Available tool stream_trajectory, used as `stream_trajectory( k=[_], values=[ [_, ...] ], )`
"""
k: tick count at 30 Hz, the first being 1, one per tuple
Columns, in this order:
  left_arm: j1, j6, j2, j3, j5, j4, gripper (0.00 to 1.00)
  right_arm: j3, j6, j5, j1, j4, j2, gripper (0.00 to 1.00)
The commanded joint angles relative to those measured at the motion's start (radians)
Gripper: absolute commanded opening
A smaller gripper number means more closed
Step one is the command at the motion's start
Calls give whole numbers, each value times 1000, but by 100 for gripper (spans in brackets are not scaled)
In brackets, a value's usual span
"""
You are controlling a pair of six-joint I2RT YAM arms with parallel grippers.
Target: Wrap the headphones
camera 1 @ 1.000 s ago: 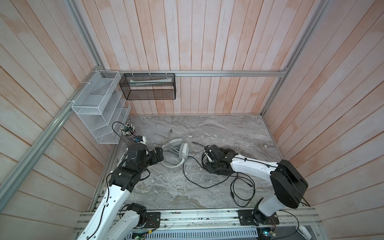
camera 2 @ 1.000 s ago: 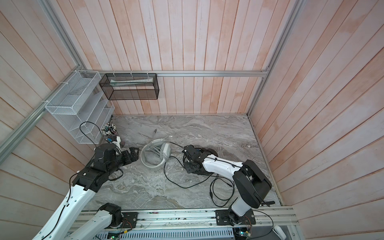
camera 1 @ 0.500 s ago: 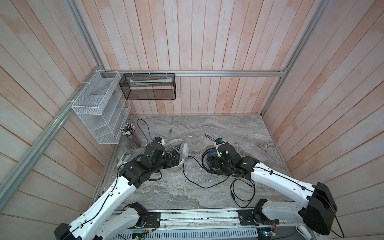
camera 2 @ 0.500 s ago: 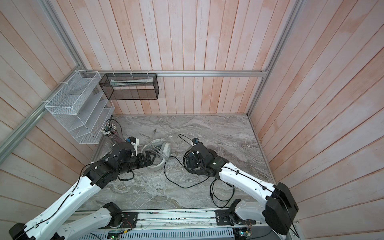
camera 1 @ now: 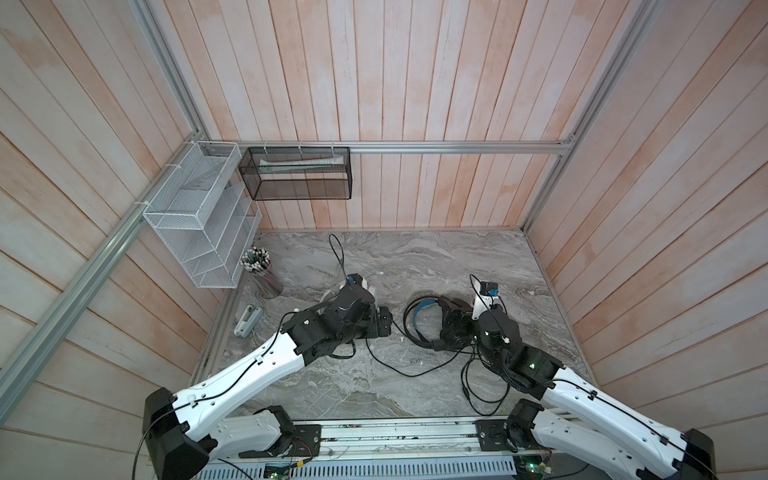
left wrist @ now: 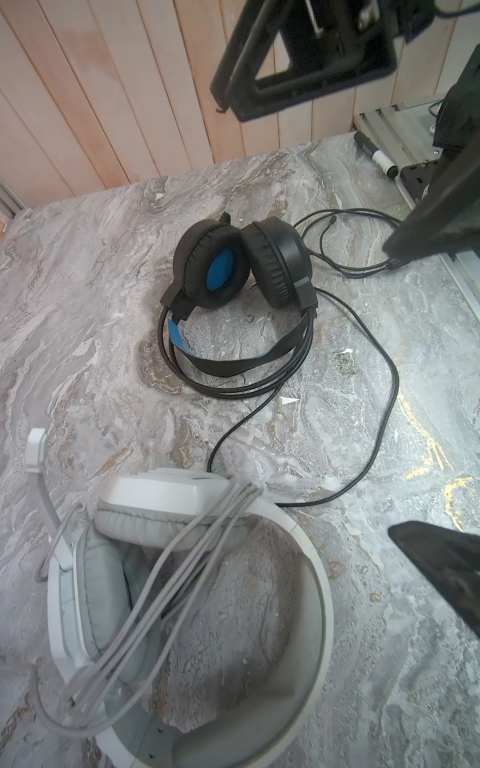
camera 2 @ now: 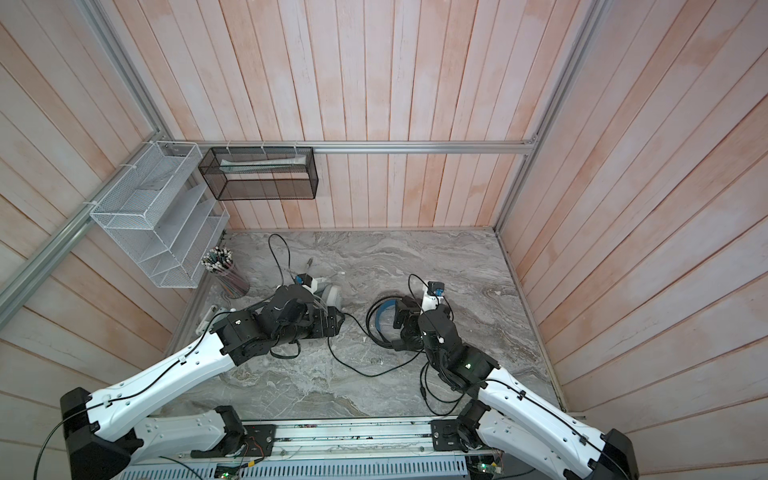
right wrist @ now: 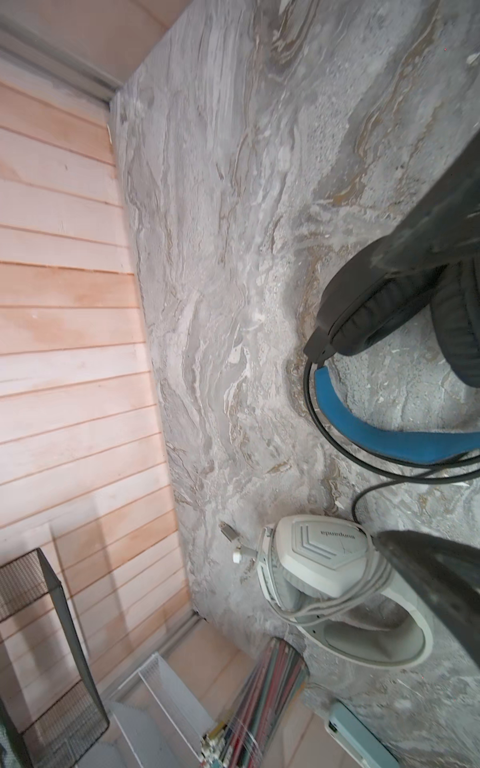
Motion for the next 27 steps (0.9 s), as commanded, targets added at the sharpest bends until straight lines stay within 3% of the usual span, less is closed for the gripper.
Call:
stream_trajectory(
  k=[1, 13, 23, 27],
  values=[
    [-19, 16, 55, 42, -28, 31, 99, -52, 39, 101, 0, 76, -50, 99],
    [-74, 16, 348, 220, -12, 30, 98, -176, 116, 173, -1, 91, -26, 99],
    [-75, -27, 601, 390, -33, -62, 99, -224, 157, 269, -2, 69, -26, 100],
    [-46, -50, 706, 463, 22, -120, 99, -267, 159, 248, -1, 115, -69, 100]
  ],
)
